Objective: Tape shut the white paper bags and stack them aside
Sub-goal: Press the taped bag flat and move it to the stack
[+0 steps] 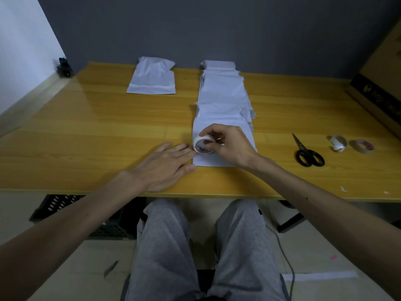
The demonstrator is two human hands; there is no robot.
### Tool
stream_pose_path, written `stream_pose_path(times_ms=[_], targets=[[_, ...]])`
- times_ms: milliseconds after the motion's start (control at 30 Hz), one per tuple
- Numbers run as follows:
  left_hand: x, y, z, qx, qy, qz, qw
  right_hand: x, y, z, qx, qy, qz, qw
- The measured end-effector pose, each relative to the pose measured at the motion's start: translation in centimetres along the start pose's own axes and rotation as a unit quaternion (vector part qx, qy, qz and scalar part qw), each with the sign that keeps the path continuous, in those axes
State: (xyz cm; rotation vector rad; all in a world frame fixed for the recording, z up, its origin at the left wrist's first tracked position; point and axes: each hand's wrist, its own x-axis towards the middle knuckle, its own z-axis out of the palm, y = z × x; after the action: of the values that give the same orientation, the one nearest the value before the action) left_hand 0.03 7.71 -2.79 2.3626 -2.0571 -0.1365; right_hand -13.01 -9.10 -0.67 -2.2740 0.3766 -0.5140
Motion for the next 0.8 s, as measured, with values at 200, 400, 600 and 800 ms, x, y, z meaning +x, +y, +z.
stream_pose_path(times_ms=[200, 400, 600, 800], targets=[[-0.1, -0.2, 0.4, -0.024, -0.003, -0.006, 1.000, -0.4, 0.0, 0.0, -0.004, 0.023, 0.000, 1.000], [0.2, 0.4, 0.0, -0.022, 0.009, -0.021, 1.000, -0.5, 0.0, 0.1, -0.024, 0.021, -0.017, 0.999], [0.5, 0.9, -0.9, 0.000, 0.004, -0.029, 1.000, -0.2, 0.1, -0.6, -0.096, -0.002, -0.072, 0.993], [0.6, 1.4, -1.6, 0.002, -0.008, -0.044, 0.999, -0.3, 0.3, -1.2, -0.141, -0.017, -0.102, 0.985]])
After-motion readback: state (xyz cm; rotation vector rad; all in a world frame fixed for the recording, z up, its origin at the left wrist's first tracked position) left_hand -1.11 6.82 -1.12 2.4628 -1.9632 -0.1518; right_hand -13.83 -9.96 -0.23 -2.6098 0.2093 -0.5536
